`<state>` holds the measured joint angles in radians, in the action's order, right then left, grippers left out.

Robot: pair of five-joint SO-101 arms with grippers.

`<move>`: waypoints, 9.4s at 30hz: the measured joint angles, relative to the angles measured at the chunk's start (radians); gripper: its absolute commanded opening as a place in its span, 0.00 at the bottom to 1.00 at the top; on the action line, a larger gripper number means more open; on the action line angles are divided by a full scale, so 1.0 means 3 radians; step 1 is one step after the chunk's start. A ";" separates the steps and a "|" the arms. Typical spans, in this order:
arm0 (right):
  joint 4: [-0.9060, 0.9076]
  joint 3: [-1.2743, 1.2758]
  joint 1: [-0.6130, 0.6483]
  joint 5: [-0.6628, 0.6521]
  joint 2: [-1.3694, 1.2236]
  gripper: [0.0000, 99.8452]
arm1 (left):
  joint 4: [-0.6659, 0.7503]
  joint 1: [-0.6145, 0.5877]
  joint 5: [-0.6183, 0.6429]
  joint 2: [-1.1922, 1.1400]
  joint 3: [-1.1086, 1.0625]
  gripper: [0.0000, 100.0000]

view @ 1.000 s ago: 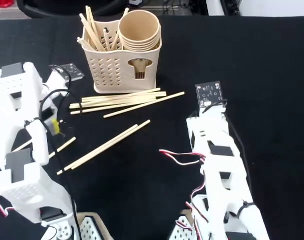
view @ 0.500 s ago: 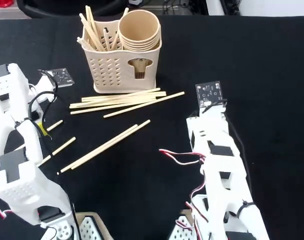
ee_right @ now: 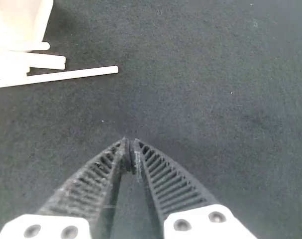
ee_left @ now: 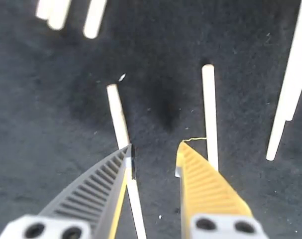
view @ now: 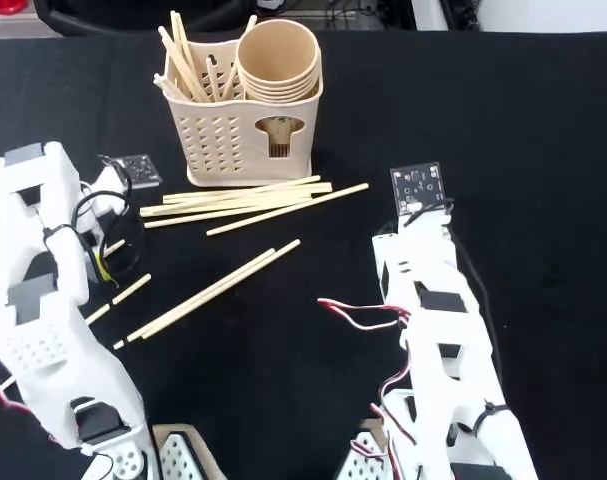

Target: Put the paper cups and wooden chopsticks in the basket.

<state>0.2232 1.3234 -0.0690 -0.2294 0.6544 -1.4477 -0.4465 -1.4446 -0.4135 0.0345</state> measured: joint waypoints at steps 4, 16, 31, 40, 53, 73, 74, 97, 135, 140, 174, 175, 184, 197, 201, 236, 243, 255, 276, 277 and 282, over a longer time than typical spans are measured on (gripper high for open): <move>0.0000 0.0000 0.0000 0.0000 0.0000 0.01 | 0.0000 0.0051 0.0000 -0.0256 0.0092 0.15; 0.0000 0.0000 0.0000 0.0000 0.0000 0.01 | -0.0123 0.0061 0.0000 -0.0430 0.0256 0.03; 0.0000 0.0000 0.0000 0.0000 0.0000 0.01 | -0.0895 0.0082 0.0051 -0.0087 0.0721 0.03; 0.0000 0.0000 0.0000 0.0000 0.0000 0.01 | -0.0235 0.0179 0.0210 -0.0312 0.0844 0.19; 0.0000 0.0000 0.0000 0.0000 0.0000 0.01 | -0.0373 0.0215 0.0307 -0.1110 0.1499 0.13; 0.0000 0.0000 0.0000 0.0000 0.0000 0.01 | -0.0982 0.0281 0.0854 -0.1197 0.2148 0.03; 0.0000 0.0000 0.0000 0.0000 0.0000 0.01 | -0.0982 0.0297 0.0936 -0.1125 0.2148 0.03; 0.0000 0.0000 0.0000 0.0000 0.0000 0.01 | 0.0834 0.0844 0.4874 0.1565 0.2158 0.03; 0.0000 0.0215 0.0000 0.0000 0.0435 0.01 | 0.3258 0.1125 0.6199 0.1821 0.0486 0.05; 0.0000 0.0235 0.0000 0.0000 0.0517 0.01 | 0.3156 0.1386 0.5682 0.1821 0.0205 0.22; 0.0169 0.0235 0.0000 -0.0384 0.0517 0.01 | -0.0123 0.0783 0.1938 0.1826 -0.0844 0.22; 0.0169 0.0235 0.0000 -0.0384 0.0517 0.01 | 0.0107 0.0721 0.1897 0.1826 -0.1059 0.22; 0.0169 0.0235 0.0000 -0.0384 0.0517 0.01 | 0.1294 0.0650 0.1586 0.1826 -0.2220 0.22; 0.0169 0.0235 0.0000 -0.0384 0.0517 0.01 | 0.1519 0.0578 0.0793 0.1826 -0.2573 0.17; 0.0169 0.0235 0.0000 -0.0384 0.0517 0.01 | 0.1765 0.0578 0.0772 0.1836 -0.2787 0.16; 0.0169 0.0235 0.0000 -0.0384 0.0517 0.01 | 0.1284 0.0609 0.2076 0.2123 -0.2117 0.03; 0.0169 0.0235 0.0000 -0.0384 0.0517 0.01 | 0.1233 0.0885 0.3069 0.3411 -0.1575 0.03; 0.0169 0.0235 0.0000 -0.0384 0.0517 0.01 | 0.4133 0.1381 0.4608 0.4547 -0.1550 0.03; 0.0169 0.0235 0.0000 -0.0384 0.0517 0.01 | 0.4664 0.1616 0.4670 0.1923 0.0041 0.03; 0.0169 0.0235 0.0000 -0.0384 0.0517 0.01 | 0.4664 0.1616 0.4670 0.1816 0.0097 0.03; 0.0169 0.0235 0.0000 -0.0384 0.0517 0.01 | 0.4664 0.1586 0.4670 0.1442 0.0194 0.03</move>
<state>0.2739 1.3940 -0.0690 -0.3445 0.8094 -0.0483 0.0292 -0.0437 0.0192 0.0928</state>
